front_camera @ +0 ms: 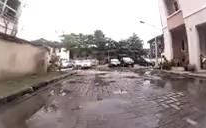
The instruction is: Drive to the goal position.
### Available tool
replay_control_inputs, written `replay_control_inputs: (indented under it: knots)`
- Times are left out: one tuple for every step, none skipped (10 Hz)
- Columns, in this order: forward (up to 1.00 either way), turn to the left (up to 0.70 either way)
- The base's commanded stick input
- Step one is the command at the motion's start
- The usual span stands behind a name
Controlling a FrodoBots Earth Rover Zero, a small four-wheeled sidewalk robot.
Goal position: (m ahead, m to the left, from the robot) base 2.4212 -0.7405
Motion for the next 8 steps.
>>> replay_control_inputs:
  knots:
    - [0.5,0.0]
    - [0.5,0.0]
    - [0.5,0.0]
    - [0.5,0.0]
    - [0.5,0.0]
    - [0.5,0.0]
    - [0.5,0.0]
    - [0.5,0.0]
